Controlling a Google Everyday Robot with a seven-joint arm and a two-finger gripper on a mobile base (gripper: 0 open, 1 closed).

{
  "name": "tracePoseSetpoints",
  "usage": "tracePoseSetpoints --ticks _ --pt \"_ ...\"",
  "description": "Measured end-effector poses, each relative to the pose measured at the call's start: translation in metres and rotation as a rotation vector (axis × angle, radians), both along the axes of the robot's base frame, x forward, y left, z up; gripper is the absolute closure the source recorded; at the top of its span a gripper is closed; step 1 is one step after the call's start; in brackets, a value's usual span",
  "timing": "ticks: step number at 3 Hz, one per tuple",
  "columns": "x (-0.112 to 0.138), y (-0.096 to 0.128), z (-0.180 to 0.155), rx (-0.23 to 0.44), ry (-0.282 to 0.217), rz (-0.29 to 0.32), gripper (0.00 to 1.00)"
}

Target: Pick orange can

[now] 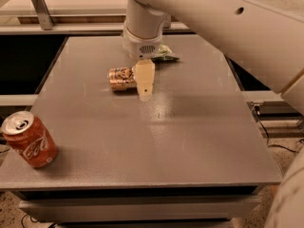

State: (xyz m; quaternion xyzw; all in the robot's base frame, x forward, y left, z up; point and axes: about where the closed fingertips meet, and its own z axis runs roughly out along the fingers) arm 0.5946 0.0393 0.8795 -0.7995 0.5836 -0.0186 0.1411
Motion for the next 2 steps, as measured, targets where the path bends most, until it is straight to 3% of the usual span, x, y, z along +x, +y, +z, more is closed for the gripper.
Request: tracePoseSetpoints --ticks 1,2 --pt "0.009 0.008 -0.016 -0.001 0.013 0.004 0.00" --pt "0.017 0.010 -0.031 0.003 0.031 0.001 0.18"
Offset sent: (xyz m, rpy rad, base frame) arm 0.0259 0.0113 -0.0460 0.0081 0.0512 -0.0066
